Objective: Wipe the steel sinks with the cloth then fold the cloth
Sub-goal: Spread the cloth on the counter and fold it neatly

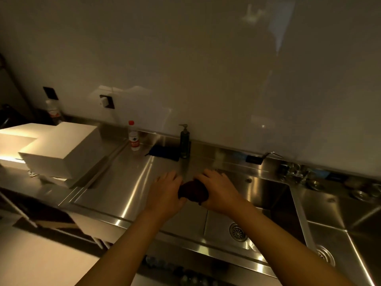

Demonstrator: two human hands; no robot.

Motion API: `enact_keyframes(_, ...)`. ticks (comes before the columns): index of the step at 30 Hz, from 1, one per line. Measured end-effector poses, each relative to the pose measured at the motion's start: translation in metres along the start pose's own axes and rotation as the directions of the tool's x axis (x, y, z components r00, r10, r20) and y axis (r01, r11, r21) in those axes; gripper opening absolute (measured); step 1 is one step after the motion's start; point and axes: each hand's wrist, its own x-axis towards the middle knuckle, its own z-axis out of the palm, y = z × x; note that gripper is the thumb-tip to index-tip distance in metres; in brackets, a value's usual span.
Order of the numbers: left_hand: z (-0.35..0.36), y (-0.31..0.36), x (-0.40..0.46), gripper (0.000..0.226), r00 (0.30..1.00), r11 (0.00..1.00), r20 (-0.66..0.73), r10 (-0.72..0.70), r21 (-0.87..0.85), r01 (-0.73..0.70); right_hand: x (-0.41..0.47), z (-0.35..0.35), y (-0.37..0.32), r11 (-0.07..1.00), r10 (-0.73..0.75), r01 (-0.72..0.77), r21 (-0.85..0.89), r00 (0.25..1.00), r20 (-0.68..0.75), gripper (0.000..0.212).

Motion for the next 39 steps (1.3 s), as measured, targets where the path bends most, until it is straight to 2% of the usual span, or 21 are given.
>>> enact_keyframes(11,0.063,-0.022,0.052,0.023,0.988,0.998,0.145,0.057,0.032,-0.063,0.020,0.055,0.053,0.976,0.122,-0.129,0.177,0.991,0.048,0.089)
enact_keyframes(16,0.088,-0.040,0.081,0.024,0.979,0.995,0.198,0.046,0.081,-0.063,0.044,0.085,0.081,0.932,0.123,-0.132,0.338,0.991,0.048,0.075)
enact_keyframes(22,0.114,-0.059,0.103,0.026,0.964,0.991,0.265,0.019,0.122,-0.053,0.060,0.118,0.102,0.881,0.117,-0.143,0.451,0.989,0.086,0.070)
enact_keyframes(31,0.160,-0.090,0.116,0.027,0.910,0.992,0.415,0.007,0.111,-0.058,0.082,0.177,0.102,0.889,0.178,-0.231,0.395,0.970,0.167,0.069)
enact_keyframes(39,0.185,-0.139,0.130,0.031,0.859,0.994,0.508,0.060,0.053,-0.100,0.111,0.208,0.081,0.873,0.277,-0.359,0.331,0.923,0.268,0.074)
